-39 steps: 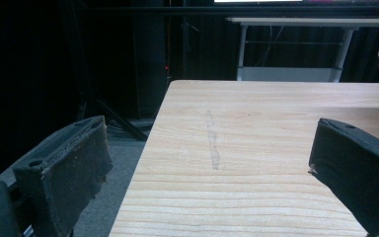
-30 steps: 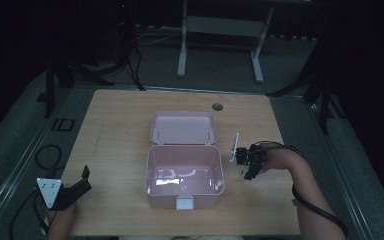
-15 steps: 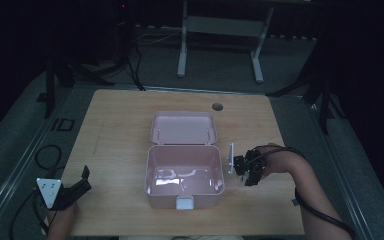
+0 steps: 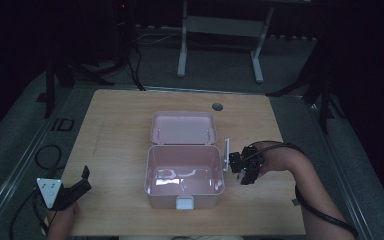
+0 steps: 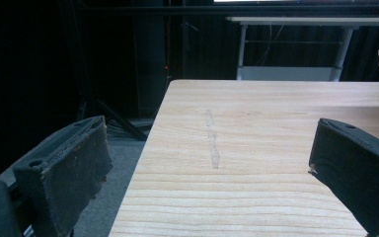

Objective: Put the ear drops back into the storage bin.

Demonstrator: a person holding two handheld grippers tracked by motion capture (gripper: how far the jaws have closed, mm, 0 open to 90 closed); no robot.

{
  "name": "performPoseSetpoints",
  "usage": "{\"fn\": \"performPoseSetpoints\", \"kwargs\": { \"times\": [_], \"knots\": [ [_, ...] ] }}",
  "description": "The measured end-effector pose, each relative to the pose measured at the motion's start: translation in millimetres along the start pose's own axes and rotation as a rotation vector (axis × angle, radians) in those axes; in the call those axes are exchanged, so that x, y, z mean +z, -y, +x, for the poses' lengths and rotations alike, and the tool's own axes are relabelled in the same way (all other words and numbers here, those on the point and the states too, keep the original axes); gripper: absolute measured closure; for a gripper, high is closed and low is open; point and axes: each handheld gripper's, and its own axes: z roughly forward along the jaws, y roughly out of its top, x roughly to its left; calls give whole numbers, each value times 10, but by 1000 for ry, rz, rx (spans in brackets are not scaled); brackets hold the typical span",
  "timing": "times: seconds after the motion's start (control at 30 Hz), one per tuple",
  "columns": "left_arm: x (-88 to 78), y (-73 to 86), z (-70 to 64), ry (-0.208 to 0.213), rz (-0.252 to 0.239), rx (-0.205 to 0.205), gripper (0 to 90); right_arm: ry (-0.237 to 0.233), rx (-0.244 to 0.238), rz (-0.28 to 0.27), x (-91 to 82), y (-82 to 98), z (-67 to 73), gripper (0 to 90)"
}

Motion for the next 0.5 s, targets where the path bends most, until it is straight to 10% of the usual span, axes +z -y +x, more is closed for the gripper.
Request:
{"fn": "performPoseSetpoints", "kwargs": {
  "times": [0.5],
  "knots": [
    [0,0,2,1,0,-1,24,41,10,-24,-529,-133,68,598]
  ]
}}
